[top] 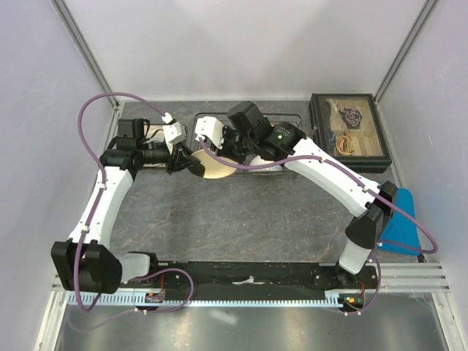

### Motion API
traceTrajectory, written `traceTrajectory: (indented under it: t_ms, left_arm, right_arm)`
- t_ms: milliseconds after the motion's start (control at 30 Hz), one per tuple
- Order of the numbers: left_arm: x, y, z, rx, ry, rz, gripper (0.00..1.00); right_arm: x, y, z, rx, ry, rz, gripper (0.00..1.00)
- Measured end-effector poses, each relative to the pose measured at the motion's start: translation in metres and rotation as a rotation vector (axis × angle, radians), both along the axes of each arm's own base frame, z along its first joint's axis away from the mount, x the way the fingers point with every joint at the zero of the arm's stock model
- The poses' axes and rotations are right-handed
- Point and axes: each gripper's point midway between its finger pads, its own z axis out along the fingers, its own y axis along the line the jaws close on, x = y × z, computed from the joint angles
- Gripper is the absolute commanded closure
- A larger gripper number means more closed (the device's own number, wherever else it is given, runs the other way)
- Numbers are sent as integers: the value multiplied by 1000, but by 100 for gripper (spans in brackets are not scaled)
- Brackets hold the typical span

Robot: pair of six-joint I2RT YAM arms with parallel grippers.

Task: Unload the mixed dishes from the dish rack
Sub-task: Place the plate at the center of the board.

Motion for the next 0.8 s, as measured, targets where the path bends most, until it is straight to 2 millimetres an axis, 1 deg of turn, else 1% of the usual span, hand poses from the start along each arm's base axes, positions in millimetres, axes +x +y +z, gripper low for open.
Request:
traceTrajectory:
  t_ms: [33,100,133,167,233,333,367,400,467,667,800]
  left_arm:
    - [1,0,0,2,-1,3,87]
    - [2,1,0,8,-10,8,96]
    - [4,2,0,11,-17,13,98]
    - [6,2,0,16,-23,19,98]
    - [8,3,0,22,-29,26,98]
    - [9,4,-1,22,-26,34,99]
    - [8,4,-1,21,-17,36,98]
    - [8,4,-1,19,-12,39,98]
    - [8,4,-2,15,-1,45,98]
    - [15,8,-4,13,26,95,98]
    - [27,20,-3,9,38,172,98]
  right_arm:
    - [0,0,0,0,0,0,98]
    - [0,0,0,4,5,-6,95]
    - [0,0,0,7,13,-13,92]
    - [-1,0,0,10,19,-19,81]
    - [-1,1,0,17,28,-27,75]
    - [-2,2,0,17,26,-19,59]
    - [-3,3,0,16,21,-15,53]
    - [-2,3,0,16,17,-13,40]
    - [-1,3,0,13,11,-14,30]
    - [7,-3,-11,-21,-12,-57,17]
    - [15,-9,-16,-37,-41,-100,13]
